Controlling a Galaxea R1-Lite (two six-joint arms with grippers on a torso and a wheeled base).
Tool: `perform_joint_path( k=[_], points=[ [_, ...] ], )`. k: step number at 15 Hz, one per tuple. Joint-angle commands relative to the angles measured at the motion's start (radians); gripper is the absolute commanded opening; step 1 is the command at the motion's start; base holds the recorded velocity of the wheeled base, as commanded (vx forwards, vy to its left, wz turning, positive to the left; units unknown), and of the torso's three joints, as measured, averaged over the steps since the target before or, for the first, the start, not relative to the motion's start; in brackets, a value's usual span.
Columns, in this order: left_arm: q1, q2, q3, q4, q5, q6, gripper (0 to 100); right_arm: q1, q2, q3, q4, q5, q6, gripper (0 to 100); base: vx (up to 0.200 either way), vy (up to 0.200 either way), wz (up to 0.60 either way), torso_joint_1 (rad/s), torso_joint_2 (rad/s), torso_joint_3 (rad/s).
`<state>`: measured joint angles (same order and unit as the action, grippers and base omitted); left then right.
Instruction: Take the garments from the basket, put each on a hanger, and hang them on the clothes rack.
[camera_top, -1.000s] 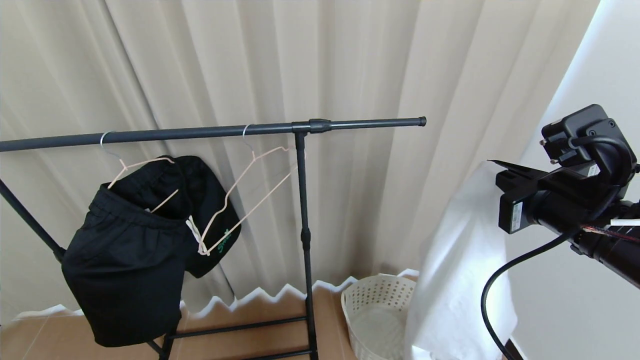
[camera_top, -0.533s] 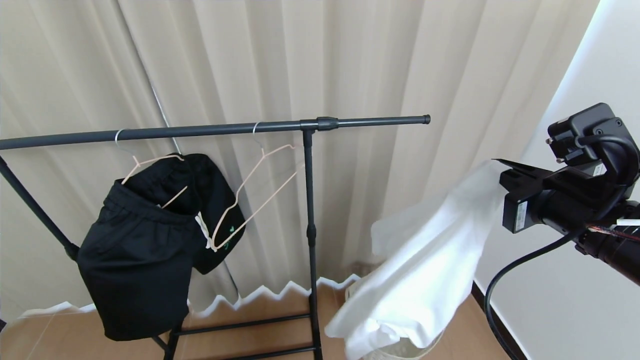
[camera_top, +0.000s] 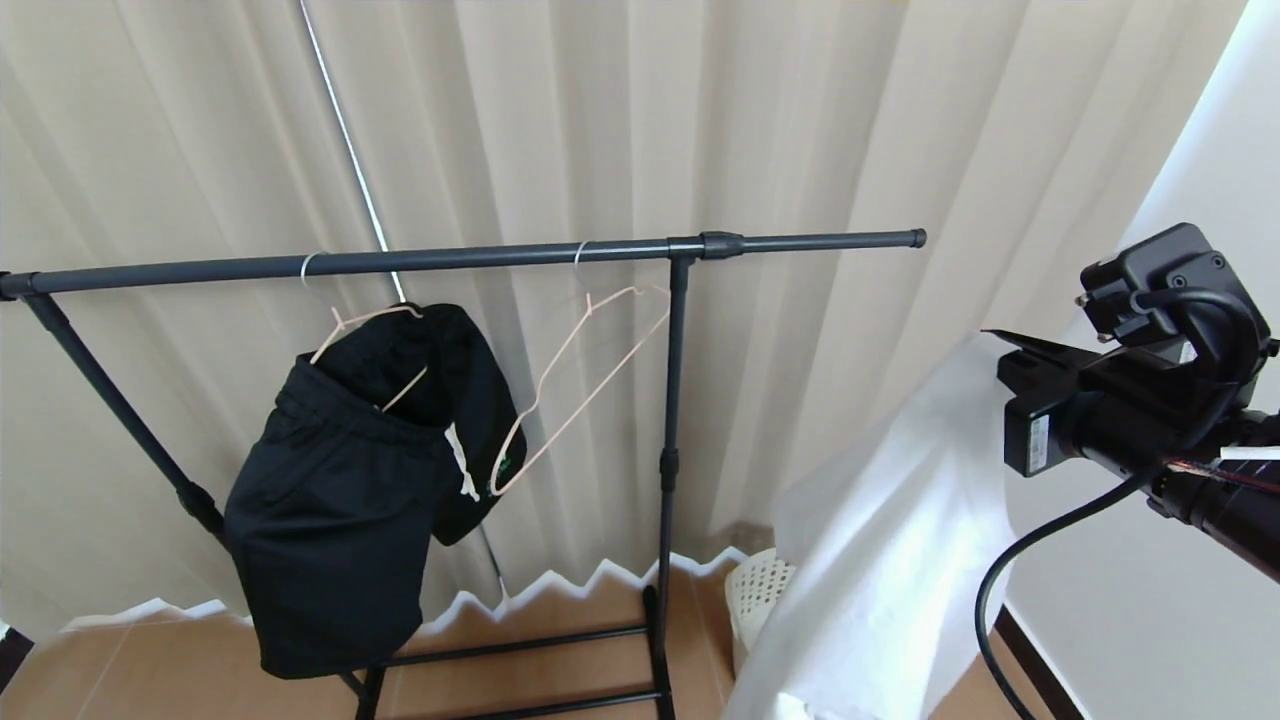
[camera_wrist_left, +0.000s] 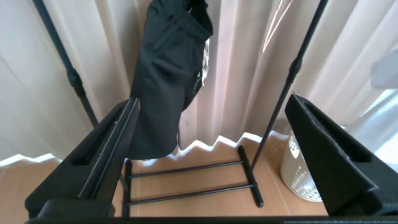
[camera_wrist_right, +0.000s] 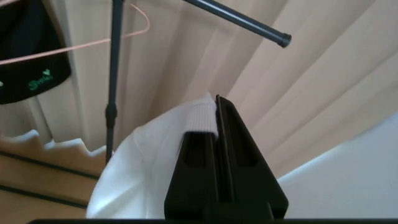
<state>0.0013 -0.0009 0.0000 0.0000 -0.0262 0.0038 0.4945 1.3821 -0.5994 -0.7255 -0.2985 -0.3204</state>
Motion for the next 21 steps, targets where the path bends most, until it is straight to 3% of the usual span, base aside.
perform_joint_path(
  k=[1, 7, 13, 16, 21],
  points=[
    [0.0, 0.001, 0.0, 0.0, 0.0, 0.001, 100, 0.001, 0.002, 0.001, -0.003, 0.001, -0.002, 0, 0.0, 0.0, 0.0, 0.0, 0.0, 0.0],
    [0.0, 0.001, 0.0, 0.0, 0.0, 0.001, 100, 0.001, 0.002, 0.003, -0.003, 0.001, -0.006, 0, 0.0, 0.0, 0.0, 0.0, 0.0, 0.0],
    [0.0, 0.001, 0.0, 0.0, -0.001, 0.002, 100, 0.001, 0.002, 0.003, -0.003, 0.001, -0.006, 0, 0.0, 0.2, 0.0, 0.005, 0.0, 0.003],
    [0.0, 0.001, 0.0, 0.0, -0.003, 0.002, 100, 0.001, 0.003, 0.004, -0.003, 0.001, -0.008, 0, -0.2, 0.0, 0.0, 0.004, 0.01, 0.002],
    [0.0, 0.001, 0.0, 0.0, -0.005, 0.002, 100, 0.006, 0.017, 0.003, -0.003, 0.001, -0.008, 0, 0.0, 0.0, 0.0, 0.0, 0.0, 0.0]
  ],
)
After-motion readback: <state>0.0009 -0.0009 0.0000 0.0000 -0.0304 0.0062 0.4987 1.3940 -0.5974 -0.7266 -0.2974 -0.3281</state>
